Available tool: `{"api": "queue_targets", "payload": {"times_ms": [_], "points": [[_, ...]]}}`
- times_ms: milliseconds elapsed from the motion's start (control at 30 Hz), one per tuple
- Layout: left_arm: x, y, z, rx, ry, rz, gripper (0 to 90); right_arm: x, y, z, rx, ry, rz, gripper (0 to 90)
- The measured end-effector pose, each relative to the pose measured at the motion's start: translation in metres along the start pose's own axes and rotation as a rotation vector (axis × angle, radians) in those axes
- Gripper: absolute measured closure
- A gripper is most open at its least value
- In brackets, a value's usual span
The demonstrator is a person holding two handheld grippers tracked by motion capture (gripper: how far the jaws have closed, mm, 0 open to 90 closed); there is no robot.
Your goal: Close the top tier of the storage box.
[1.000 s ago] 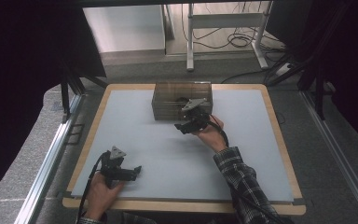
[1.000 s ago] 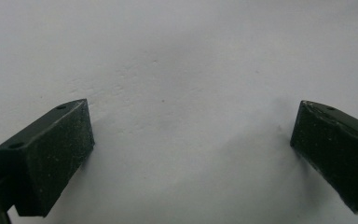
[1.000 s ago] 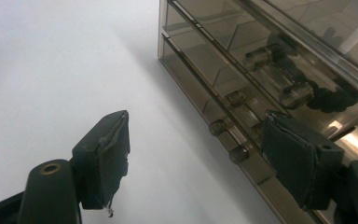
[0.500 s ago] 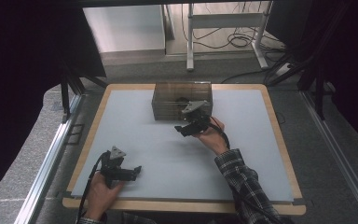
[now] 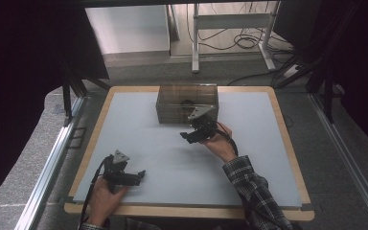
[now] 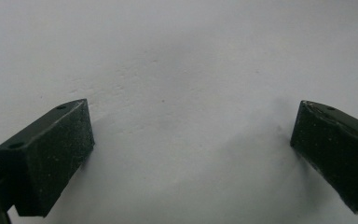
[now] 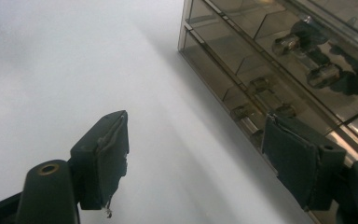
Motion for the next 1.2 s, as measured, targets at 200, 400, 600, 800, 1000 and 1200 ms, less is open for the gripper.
{"api": "queue_targets", "payload": {"times_ms": [200,400,600,800,1000,1200], "points": [[0.000,0.000,0.000,0.000,-0.001,-0.001,0.0,0.004,0.003,-0.003,-0.007,0.005,0.002,22.0],[0.000,0.000,0.000,0.001,-0.001,-0.001,0.0,0.006,0.005,-0.005,-0.006,0.007,0.009,21.2],[0.000,0.000,0.000,0.000,-0.001,-0.001,0.0,0.007,0.007,-0.009,-0.009,0.000,0.022,18.7],[0.000,0.000,0.000,0.000,-0.001,-0.001,0.0,0.008,0.009,-0.012,-0.008,-0.011,0.030,13.7],[0.000,0.000,0.000,0.000,-0.001,-0.001,0.0,0.010,0.012,-0.016,-0.012,-0.015,0.034,10.4],[0.000,0.000,0.000,0.000,-0.001,-0.001,0.0,0.014,0.015,-0.018,-0.017,-0.009,0.034,8.6]]}}
Point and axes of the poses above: each handheld gripper's, and its own axes: z roughly forward along the jaws, x roughly out of its underside, y roughly to its left, the point moved 6 cm from there along z, roughly forward along the jaws
